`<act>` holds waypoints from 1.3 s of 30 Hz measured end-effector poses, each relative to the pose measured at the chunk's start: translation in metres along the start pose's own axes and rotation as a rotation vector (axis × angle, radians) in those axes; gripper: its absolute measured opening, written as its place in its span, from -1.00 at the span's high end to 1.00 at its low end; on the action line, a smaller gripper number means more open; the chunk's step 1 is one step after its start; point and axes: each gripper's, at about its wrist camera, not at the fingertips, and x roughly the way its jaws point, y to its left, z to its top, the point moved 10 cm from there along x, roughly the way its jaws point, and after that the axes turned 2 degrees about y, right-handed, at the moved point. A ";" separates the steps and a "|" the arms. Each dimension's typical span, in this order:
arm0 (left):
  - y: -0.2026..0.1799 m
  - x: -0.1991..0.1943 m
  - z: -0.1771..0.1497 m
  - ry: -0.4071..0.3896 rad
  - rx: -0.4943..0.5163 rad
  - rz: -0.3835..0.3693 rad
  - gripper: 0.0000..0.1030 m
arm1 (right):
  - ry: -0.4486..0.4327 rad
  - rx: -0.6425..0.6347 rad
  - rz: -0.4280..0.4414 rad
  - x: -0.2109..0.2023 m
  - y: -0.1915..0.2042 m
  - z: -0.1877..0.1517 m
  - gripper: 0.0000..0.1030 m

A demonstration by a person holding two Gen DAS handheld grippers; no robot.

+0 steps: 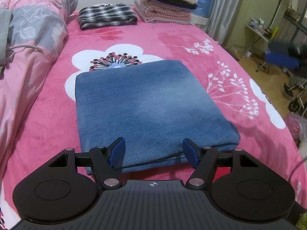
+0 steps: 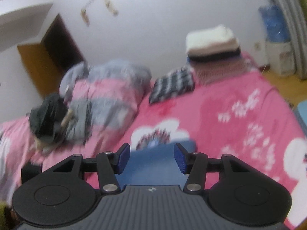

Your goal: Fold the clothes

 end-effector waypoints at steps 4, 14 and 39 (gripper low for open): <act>0.001 -0.001 -0.003 0.004 0.004 0.003 -0.29 | 0.160 0.026 0.031 -0.007 0.000 -0.041 -0.04; -0.001 -0.004 -0.005 -0.004 0.040 -0.013 -0.29 | 0.575 0.145 0.040 -0.092 -0.022 -0.118 -0.15; -0.097 0.046 -0.012 -0.020 0.717 0.027 -0.11 | 0.324 0.135 -0.292 0.028 -0.050 -0.147 0.50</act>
